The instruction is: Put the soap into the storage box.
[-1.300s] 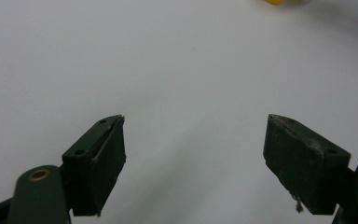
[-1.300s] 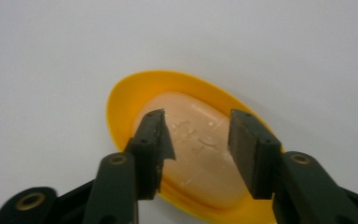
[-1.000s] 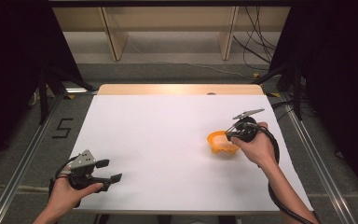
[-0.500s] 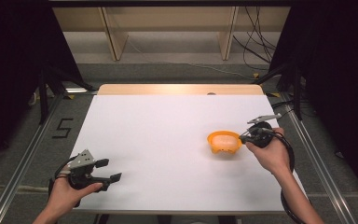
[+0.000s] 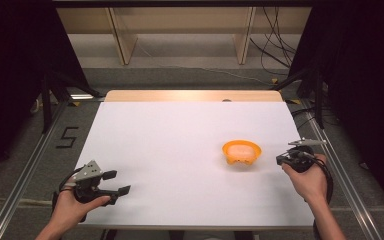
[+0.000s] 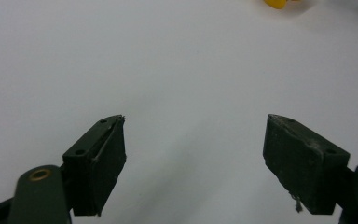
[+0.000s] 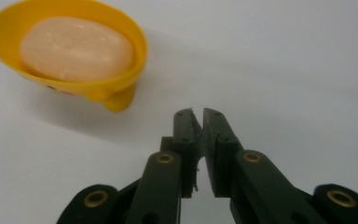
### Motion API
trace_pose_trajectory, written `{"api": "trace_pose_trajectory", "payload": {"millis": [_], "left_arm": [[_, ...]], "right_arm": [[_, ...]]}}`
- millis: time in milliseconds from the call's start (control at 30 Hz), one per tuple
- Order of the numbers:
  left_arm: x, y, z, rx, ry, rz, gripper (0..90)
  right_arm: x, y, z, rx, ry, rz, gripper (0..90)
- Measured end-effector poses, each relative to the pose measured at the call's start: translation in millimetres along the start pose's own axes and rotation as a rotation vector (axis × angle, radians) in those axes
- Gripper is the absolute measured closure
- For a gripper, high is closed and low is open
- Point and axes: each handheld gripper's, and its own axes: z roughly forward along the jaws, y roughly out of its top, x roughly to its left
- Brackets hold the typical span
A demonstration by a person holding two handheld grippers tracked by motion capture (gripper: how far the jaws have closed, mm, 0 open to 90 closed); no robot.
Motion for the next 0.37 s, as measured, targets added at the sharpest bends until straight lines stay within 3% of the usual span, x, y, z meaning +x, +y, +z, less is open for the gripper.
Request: {"api": "trace_pose_trajectory", "payload": {"millis": [100, 167, 200, 233, 300, 367], "left_arm": [[-0.3, -1.3, 0.9, -0.004, 0.001, -0.017, 20.8], [0.7, -1.3, 1.6, -0.010, -0.002, -0.001, 20.8], [0.9, -1.1, 1.6, -0.003, -0.001, 0.002, 20.8], [0.7, -1.1, 1.9, -0.005, 0.002, 0.002, 20.8], [-0.2, -0.9, 2.2, -0.007, -0.002, -0.005, 20.8], [-0.7, -0.9, 1.6, -0.018, 0.009, -0.002, 20.8]], "right_arm": [[-2.1, -8.0, 5.3, -0.002, -0.028, 0.032, 79.9], [-2.6, -11.6, 7.9, -0.004, -0.037, 0.048, 77.4], [-3.9, -13.4, 9.5, -0.007, -0.051, 0.027, 76.0], [-1.4, -15.6, 9.4, 0.027, -0.048, 0.044, 74.0], [-2.9, -17.4, 11.0, 0.016, -0.053, 0.009, 70.6], [-1.7, -16.2, 10.9, 0.018, -0.061, 0.015, 68.4]]}}
